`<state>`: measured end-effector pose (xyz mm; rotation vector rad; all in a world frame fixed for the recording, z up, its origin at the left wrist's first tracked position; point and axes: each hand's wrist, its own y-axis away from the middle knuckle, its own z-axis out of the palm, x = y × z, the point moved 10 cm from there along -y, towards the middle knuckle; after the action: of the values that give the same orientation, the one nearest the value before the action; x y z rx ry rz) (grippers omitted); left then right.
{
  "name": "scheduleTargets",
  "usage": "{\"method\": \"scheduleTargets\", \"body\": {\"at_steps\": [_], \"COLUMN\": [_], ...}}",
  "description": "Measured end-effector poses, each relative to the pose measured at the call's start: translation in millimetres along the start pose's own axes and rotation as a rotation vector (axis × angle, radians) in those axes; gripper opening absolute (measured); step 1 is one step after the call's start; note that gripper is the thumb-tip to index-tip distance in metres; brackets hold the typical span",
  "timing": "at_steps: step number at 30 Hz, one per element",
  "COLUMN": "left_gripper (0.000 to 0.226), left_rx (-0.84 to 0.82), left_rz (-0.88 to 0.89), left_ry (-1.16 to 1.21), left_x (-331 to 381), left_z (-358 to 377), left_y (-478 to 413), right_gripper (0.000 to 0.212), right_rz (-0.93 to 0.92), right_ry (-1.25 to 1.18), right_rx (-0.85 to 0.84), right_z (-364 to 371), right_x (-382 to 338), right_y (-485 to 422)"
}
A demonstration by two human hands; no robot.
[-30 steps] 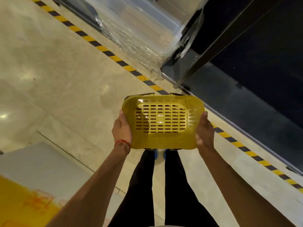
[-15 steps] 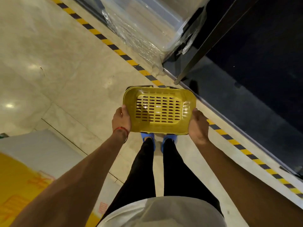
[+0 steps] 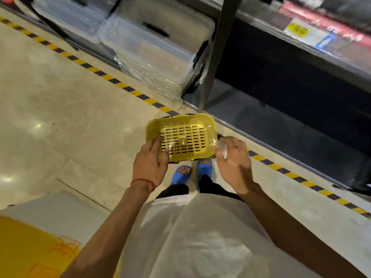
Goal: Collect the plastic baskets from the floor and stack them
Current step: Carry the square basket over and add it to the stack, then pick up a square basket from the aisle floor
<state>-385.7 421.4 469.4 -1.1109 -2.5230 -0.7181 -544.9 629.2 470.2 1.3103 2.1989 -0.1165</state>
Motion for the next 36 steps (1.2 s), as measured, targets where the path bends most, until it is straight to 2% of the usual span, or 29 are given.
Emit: {"method": "scheduleTargets", "body": {"at_steps": [2,6,11,19,27,36], "left_gripper": [0.049,0.041,0.046,0.039,0.039,0.051], "left_rx": [-0.016,-0.054,-0.146,-0.163,-0.234,-0.278], "left_rz": [0.09,0.316,0.549,0.899,1.211,1.424], "left_ry": [0.002,-0.03,-0.116,-0.238,-0.384,-0.465], "left_x": [20,59,109,210,326,458], "left_z": [-5,-10,-10,9,105,242], "left_y": [2,5,9,58,174,357], "right_gripper": [0.038,0.037,0.037,0.034,0.033,0.035], "right_rz": [0.039,0.106,0.254,0.502,0.819,1.065], "right_ry": [0.031,-0.007,-0.079,-0.127,-0.072,-0.053], "right_rx": [0.005,0.122,0.278,0.562,0.798,0.953], "right_z": [-12,-41,-68,-106,-151,-182], "right_x": [-2,-6,6,68,168,289], "right_y": [9,39,99,221,370,562]}}
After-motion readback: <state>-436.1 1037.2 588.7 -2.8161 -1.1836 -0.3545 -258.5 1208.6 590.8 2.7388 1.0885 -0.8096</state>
